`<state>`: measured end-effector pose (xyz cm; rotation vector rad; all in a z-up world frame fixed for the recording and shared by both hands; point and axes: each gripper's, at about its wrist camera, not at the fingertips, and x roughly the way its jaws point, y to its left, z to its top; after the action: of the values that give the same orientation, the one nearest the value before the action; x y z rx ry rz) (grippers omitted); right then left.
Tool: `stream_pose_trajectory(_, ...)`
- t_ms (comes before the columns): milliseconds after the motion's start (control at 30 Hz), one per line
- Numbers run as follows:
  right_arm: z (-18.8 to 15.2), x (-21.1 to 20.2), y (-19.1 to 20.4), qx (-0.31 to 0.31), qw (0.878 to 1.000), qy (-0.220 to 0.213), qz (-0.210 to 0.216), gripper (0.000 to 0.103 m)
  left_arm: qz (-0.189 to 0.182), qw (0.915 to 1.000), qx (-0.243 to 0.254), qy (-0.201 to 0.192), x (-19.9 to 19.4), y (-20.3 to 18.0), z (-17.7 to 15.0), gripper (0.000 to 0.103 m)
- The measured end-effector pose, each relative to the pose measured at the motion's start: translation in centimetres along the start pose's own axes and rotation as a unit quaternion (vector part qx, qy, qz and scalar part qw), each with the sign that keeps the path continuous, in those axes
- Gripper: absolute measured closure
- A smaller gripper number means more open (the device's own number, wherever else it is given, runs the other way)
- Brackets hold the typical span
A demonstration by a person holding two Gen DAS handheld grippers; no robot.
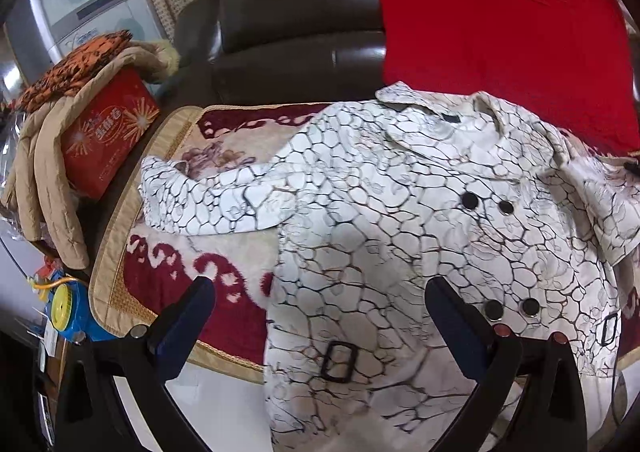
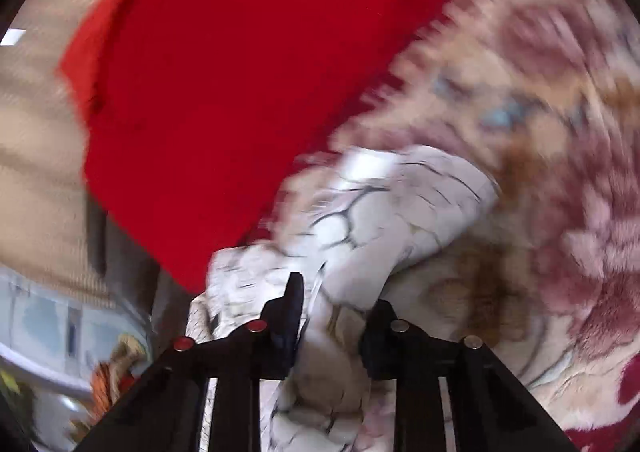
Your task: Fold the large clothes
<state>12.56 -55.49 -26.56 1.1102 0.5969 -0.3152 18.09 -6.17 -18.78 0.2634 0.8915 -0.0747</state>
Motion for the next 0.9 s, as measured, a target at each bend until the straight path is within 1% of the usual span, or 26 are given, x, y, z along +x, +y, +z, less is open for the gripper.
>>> stream_pose_trajectory(67,-0.9,-1.0,3.2,-0.045,0.999,-0.012,0.01,0.078,0.0,0.9999,-0.012,-0.002,0.0,1.2,-0.1,0.0)
stream_pose_trajectory(133,-2.9,-1.7,7.4,-0.096,0.995,-0.015,0.033,0.078,0.003,0.9996,-0.026,-0.008,-0.3,2.6,-0.3,0.0)
stream_pose_trajectory(167,-3.6,-1.9,8.7,-0.112,0.993,-0.015,0.039,0.078,0.006,0.9994,-0.032,-0.01,-0.4,3.1,-0.4,0.0)
stream_pose_trajectory(267,-7.7,-1.4,13.7,-0.176,0.982,0.0,0.071,0.078,0.018,0.9984,-0.052,-0.016,-0.7,5.3,-0.8,0.0)
stream_pose_trajectory(367,-13.5,1.2,18.1,-0.232,0.965,0.057,0.105,0.078,0.031,0.9967,-0.073,-0.017,-0.8,7.8,-1.4,0.0)
stream_pose_trajectory(433,-17.1,2.5,19.9,-0.263,0.954,0.093,0.112,0.078,0.039,0.9953,-0.087,-0.014,-0.7,9.2,-1.7,0.0)
stream_pose_trajectory(467,-19.8,3.7,20.7,-0.279,0.944,0.132,0.118,0.076,0.042,0.9947,-0.093,-0.012,-0.6,9.8,-1.9,0.0)
stream_pose_trajectory(500,-21.5,4.6,21.0,-0.287,0.937,0.16,0.119,0.075,0.044,0.994,-0.1,-0.009,-0.5,10.5,-2.1,0.0)
stream_pose_trajectory(567,-24.7,6.4,20.5,-0.297,0.92,0.228,0.115,0.056,0.046,0.9928,-0.111,-0.008,-0.4,11.4,-2.3,0.0)
stream_pose_trajectory(600,-26.3,7.1,20.1,-0.293,0.912,0.262,0.115,0.03,0.044,0.9924,-0.115,-0.007,-0.4,11.7,-2.3,0.0)
stream_pose_trajectory(633,-26.5,7.5,19.5,-0.287,0.911,0.269,0.119,0.024,0.042,0.9923,-0.117,-0.008,-0.4,11.7,-2.3,0.0)
stream_pose_trajectory(667,-26.8,7.4,18.7,-0.28,0.912,0.272,0.128,0.024,0.038,0.9924,-0.117,-0.009,-0.4,11.6,-2.2,0.0)
stream_pose_trajectory(733,-26.1,7.1,17.8,-0.277,0.911,0.274,0.138,0.024,0.026,0.9932,-0.113,-0.01,-0.3,10.9,-1.9,0.0)
stream_pose_trajectory(767,-25.1,6.6,16.9,-0.267,0.917,0.262,0.14,0.024,0.006,0.9939,-0.109,-0.011,-0.2,10.2,-1.4,0.0)
stream_pose_trajectory(833,-22.6,5.9,16.0,-0.242,0.933,0.227,0.135,0.024,-0.039,0.9939,-0.102,-0.016,0.4,8.8,-0.2,0.0)
stream_pose_trajectory(867,-21.3,5.7,15.2,-0.224,0.942,0.208,0.136,0.024,-0.06,0.9933,-0.097,-0.017,0.9,7.9,0.5,0.0)
stream_pose_trajectory(900,-19.7,5.4,13.9,-0.191,0.952,0.192,0.14,0.024,-0.083,0.9923,-0.09,-0.015,1.6,7.0,1.4,0.0)
